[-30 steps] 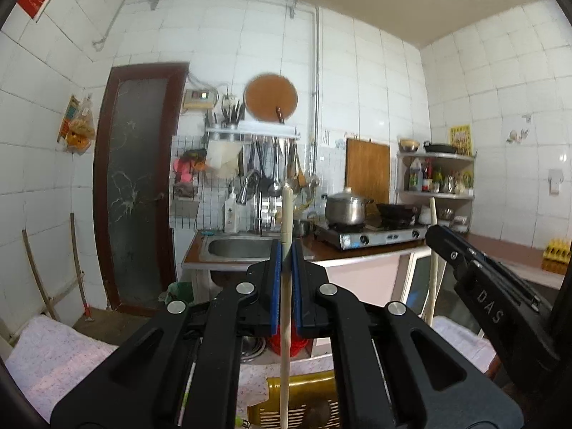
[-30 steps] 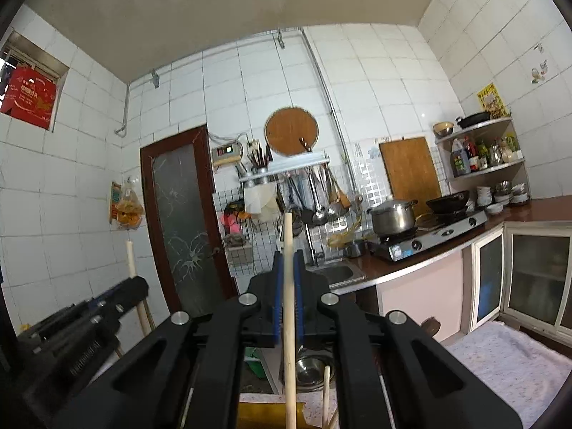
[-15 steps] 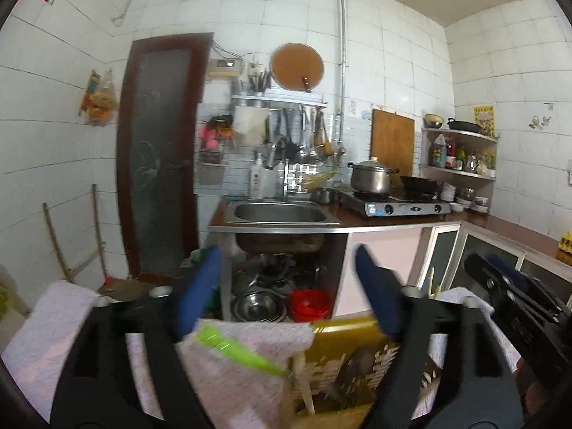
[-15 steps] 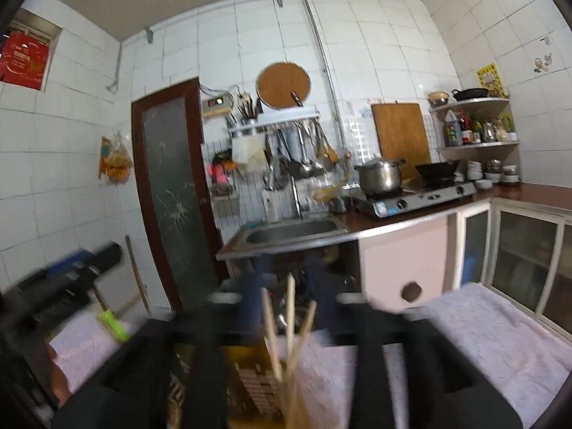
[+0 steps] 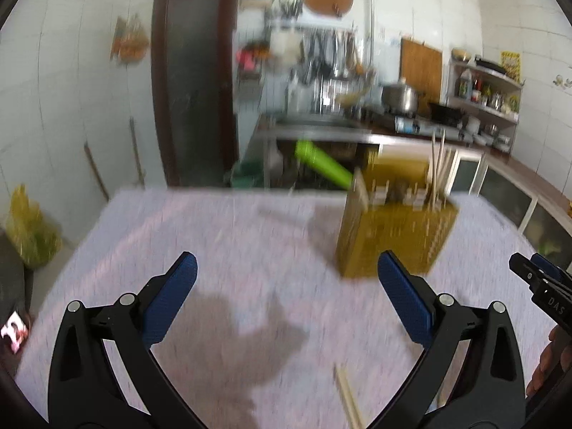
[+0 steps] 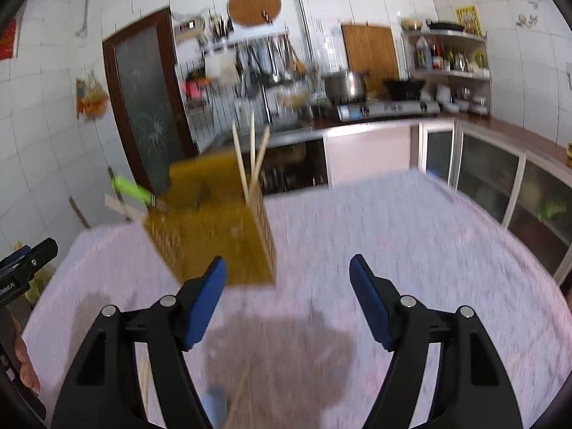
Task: Organize utensils
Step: 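Grasp a wooden chopstick with the left tool while the right tool grasps another chopstick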
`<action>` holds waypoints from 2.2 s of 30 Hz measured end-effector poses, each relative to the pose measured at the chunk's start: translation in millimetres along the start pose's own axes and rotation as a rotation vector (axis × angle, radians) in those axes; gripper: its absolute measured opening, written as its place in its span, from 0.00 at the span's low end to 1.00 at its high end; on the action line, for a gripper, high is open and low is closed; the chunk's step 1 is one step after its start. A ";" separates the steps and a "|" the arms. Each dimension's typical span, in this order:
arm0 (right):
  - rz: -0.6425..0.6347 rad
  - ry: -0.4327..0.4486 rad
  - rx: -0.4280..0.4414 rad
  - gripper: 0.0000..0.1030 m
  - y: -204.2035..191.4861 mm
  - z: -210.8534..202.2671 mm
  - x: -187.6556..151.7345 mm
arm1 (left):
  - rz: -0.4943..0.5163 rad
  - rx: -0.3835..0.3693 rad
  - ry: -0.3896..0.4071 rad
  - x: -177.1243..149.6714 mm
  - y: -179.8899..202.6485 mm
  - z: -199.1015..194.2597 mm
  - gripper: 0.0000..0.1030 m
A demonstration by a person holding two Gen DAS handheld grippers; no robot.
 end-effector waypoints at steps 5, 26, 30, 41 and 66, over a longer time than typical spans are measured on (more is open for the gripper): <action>-0.046 -0.096 -0.019 0.68 -3.4 8.8 -48.4 | -0.043 0.014 -0.108 -56.6 -9.0 6.6 0.95; -0.162 -0.298 -0.064 0.55 -39.8 56.3 -92.9 | -0.037 0.035 -0.345 -143.8 3.2 50.9 0.95; -0.188 -0.296 -0.037 0.37 -44.1 49.0 -96.3 | -0.022 0.042 -0.345 -144.0 4.8 49.7 0.95; -0.190 -0.302 -0.001 0.21 -27.4 34.6 -99.6 | -0.018 0.026 -0.390 -153.4 14.6 48.9 0.95; -0.060 -0.324 -0.048 0.06 -23.6 41.1 -90.3 | -0.137 -0.082 -0.464 -133.6 36.5 78.9 0.07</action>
Point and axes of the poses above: each gripper's, at about its wrist camera, not at the fingertips, and z roughly the way its jaws point, y to its right, x to its top, the point moved 7 cm from there along z, roughly the way its jaws point, and after that the axes turned 14 degrees about -x, right-handed, at the moved point
